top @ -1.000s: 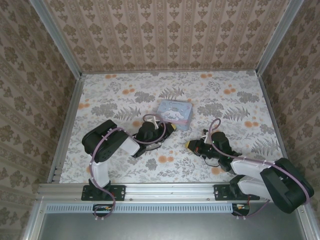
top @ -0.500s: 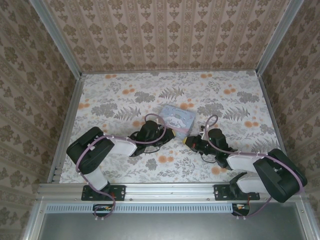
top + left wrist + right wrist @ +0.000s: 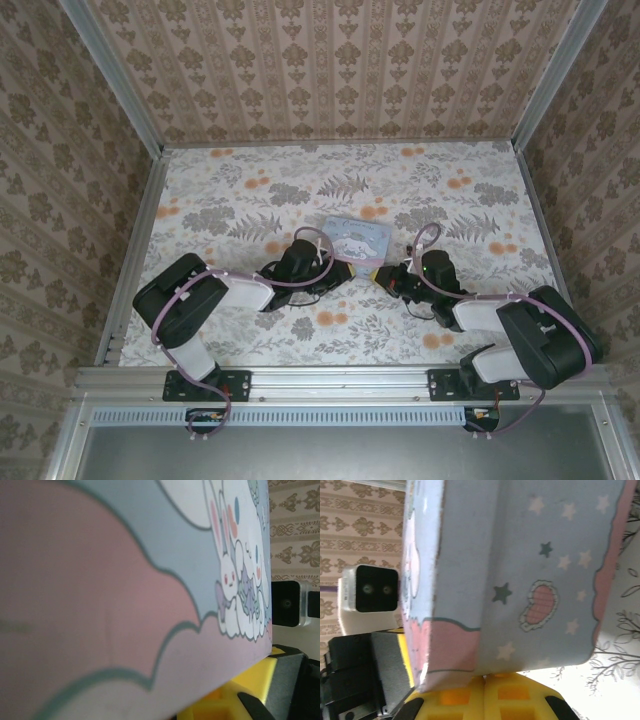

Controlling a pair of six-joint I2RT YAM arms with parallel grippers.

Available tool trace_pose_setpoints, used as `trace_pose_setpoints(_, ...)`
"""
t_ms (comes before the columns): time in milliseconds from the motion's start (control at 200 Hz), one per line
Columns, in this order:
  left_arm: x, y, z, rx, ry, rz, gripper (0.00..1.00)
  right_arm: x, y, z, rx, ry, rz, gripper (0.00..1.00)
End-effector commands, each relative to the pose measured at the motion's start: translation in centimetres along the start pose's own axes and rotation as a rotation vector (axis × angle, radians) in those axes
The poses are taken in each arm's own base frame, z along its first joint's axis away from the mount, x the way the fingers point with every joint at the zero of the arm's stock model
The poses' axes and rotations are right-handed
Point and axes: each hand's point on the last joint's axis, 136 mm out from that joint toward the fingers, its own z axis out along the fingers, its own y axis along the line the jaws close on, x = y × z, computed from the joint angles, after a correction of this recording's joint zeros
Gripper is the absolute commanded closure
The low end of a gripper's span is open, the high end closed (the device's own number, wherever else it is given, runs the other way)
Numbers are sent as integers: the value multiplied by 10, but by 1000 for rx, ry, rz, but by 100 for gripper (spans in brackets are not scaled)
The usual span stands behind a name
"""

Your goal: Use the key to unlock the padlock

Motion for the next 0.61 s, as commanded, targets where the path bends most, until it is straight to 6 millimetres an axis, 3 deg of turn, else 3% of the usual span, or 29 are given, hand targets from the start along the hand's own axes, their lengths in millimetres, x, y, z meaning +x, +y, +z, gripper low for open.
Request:
trace_pose_setpoints(0,-10,-25,-3,89,-24,-22,100,8,12,-6,-58,17,7,100)
trace_pose_setpoints(295,-15,-31,-1,127,-42,-76,100,25,4,-22,3,-28,46,100)
trace_pose_setpoints(600,-16,-32,-2,125,-57,-83,100,11,11,-25,-1,-139,146,100)
